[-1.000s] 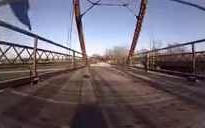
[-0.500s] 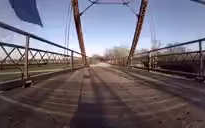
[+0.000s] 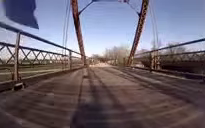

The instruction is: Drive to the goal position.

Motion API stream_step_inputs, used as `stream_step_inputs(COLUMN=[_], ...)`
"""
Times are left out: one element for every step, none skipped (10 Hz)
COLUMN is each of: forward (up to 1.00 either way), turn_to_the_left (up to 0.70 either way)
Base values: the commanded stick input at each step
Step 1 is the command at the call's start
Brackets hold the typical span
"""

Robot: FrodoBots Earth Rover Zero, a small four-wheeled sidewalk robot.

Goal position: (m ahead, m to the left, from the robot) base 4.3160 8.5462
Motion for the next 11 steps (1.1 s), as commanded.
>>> stream_step_inputs(forward=[0.7, 0.7, 0.7, 0.7, 0.7, 0.7, 0.7, 0.7, 0.7, 0.7, 0.7], turn_to_the_left=[0.0, 0.0, 0.0, 0.0, 0.0, 0.0, 0.0, 0.0, 0.0, 0.0, 0.0])
